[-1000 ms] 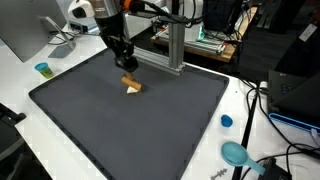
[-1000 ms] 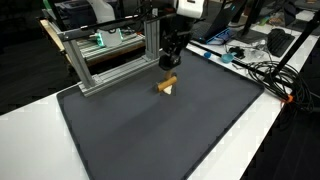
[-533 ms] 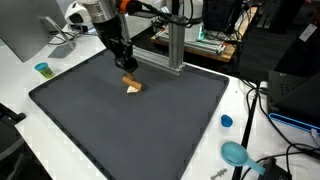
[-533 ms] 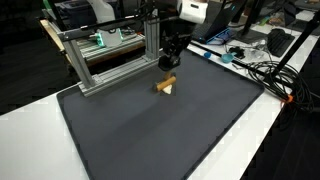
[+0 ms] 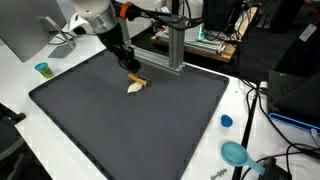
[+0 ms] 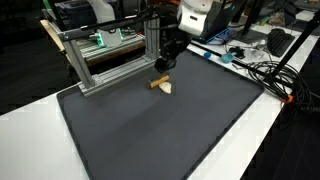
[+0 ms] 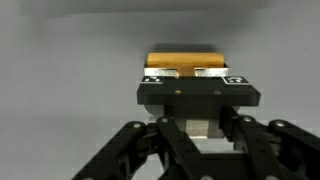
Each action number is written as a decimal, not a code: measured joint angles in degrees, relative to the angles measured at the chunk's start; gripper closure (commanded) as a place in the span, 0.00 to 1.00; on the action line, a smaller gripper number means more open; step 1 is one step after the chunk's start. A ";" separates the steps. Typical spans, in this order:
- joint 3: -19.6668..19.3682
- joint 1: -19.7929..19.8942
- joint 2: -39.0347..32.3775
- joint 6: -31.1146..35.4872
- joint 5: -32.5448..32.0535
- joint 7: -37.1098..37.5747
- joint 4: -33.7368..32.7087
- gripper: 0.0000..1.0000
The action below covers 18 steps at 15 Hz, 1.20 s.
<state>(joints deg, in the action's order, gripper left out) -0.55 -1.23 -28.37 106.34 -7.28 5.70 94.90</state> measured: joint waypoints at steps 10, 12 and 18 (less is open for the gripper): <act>-0.08 -0.51 2.94 -2.73 -0.13 -0.94 0.98 0.78; 0.27 -0.65 5.28 -2.48 -0.13 -1.31 1.44 0.78; 1.24 -0.77 5.74 2.62 0.22 -1.78 1.57 0.78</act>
<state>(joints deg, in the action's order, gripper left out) 0.69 -2.00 -22.63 108.96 -7.06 3.91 96.47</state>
